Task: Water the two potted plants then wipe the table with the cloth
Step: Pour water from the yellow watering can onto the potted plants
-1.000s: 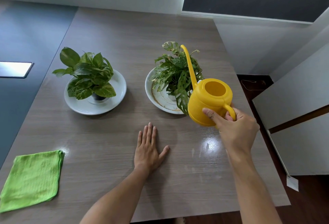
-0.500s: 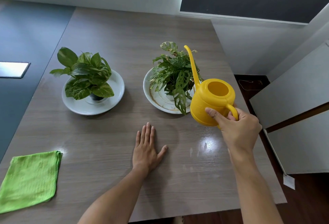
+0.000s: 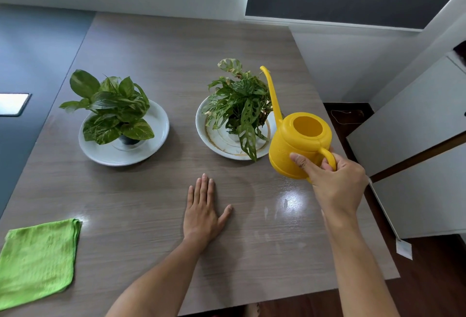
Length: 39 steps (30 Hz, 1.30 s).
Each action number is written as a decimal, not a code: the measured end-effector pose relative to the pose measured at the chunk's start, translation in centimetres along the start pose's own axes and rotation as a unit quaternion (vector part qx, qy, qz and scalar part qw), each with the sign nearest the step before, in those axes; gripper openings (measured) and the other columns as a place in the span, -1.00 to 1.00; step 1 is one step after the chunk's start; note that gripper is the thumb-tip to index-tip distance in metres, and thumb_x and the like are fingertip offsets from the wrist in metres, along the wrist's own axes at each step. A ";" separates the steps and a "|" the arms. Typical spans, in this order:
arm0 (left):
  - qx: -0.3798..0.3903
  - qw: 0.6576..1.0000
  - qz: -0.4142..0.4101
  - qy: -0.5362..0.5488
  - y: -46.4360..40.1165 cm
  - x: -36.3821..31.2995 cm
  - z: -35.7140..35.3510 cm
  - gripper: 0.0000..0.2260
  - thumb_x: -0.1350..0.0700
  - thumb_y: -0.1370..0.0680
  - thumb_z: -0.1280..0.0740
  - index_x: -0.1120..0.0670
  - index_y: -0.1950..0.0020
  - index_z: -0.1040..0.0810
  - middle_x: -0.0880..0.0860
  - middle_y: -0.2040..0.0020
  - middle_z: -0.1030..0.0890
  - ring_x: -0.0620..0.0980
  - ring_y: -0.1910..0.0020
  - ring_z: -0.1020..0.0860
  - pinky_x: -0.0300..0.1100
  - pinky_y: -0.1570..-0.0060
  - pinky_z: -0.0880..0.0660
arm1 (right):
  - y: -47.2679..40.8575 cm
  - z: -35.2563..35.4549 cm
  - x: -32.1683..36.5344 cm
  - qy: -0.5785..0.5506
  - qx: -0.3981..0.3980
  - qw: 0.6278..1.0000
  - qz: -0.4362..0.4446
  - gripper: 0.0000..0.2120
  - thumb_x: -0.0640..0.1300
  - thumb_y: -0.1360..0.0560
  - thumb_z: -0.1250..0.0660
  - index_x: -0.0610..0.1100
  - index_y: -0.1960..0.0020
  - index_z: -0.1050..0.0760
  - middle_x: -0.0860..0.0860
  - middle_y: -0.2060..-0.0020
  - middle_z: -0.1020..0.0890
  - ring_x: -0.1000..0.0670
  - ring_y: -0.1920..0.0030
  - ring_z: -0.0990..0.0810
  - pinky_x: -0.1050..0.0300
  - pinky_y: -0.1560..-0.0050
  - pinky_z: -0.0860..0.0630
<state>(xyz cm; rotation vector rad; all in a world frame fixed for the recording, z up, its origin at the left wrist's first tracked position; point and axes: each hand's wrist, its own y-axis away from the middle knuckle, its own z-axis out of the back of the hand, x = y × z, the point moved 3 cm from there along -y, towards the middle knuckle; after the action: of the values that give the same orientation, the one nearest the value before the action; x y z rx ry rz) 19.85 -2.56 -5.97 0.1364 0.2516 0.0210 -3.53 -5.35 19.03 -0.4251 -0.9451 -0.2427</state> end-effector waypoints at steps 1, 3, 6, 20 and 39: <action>0.002 1.000 0.000 -0.002 0.0 0.0 0.0 -0.16 -0.44 -0.55 0.17 0.11 -0.63 0.20 0.07 -0.63 0.27 0.01 -0.59 0.33 0.01 -0.57 0.27 | 0.1 0.1 0.0 0.000 -0.002 1.000 0.003 -0.56 0.20 -0.24 -0.62 0.10 0.46 -0.37 0.17 0.57 -0.44 0.12 0.51 -0.36 0.13 0.43 -0.44; 0.002 1.000 0.000 -0.007 -0.1 0.0 -0.1 -0.15 -0.44 -0.54 0.19 0.11 -0.63 0.19 0.07 -0.63 0.27 0.01 -0.59 0.33 0.01 -0.57 0.27 | 0.2 0.4 -0.1 0.001 -0.004 1.000 0.005 -0.57 0.19 -0.25 -0.62 0.14 0.45 -0.35 0.20 0.56 -0.46 0.14 0.51 -0.38 0.15 0.42 -0.43; -0.003 1.000 0.001 -0.001 0.0 0.1 -0.2 -0.15 -0.44 -0.54 0.17 0.11 -0.64 0.16 0.07 -0.64 0.23 0.00 -0.60 0.31 0.02 -0.58 0.24 | 0.4 0.9 -0.2 0.005 -0.009 1.000 -0.001 -0.59 0.21 -0.24 -0.61 0.16 0.45 -0.38 0.21 0.58 -0.42 0.14 0.52 -0.35 0.20 0.44 -0.37; -0.002 1.000 -0.002 -0.009 0.1 0.1 -0.2 -0.16 -0.43 -0.56 0.17 0.12 -0.64 0.16 0.09 -0.64 0.22 0.02 -0.60 0.30 0.03 -0.59 0.20 | 1.9 2.2 -1.1 0.017 -0.020 1.000 -0.011 -0.54 0.19 -0.23 -0.62 0.10 0.46 -0.33 0.25 0.58 -0.45 0.16 0.53 -0.40 0.22 0.42 -0.34; -0.001 1.000 0.001 -0.020 0.1 -0.1 -0.1 -0.16 -0.43 -0.55 0.21 0.13 -0.64 0.18 0.09 -0.64 0.23 0.02 -0.60 0.30 0.01 -0.58 0.23 | 4.0 2.8 -1.3 0.026 -0.031 0.999 0.002 -0.50 0.26 -0.21 -0.58 0.08 0.49 -0.29 0.15 0.64 -0.33 0.16 0.51 -0.40 0.41 0.45 -0.38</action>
<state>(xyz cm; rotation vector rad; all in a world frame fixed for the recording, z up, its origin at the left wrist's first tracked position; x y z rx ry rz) 19.76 -2.45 -6.01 0.1346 0.2124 0.0197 -4.76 -0.54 18.38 -0.4762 -0.8876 -0.2788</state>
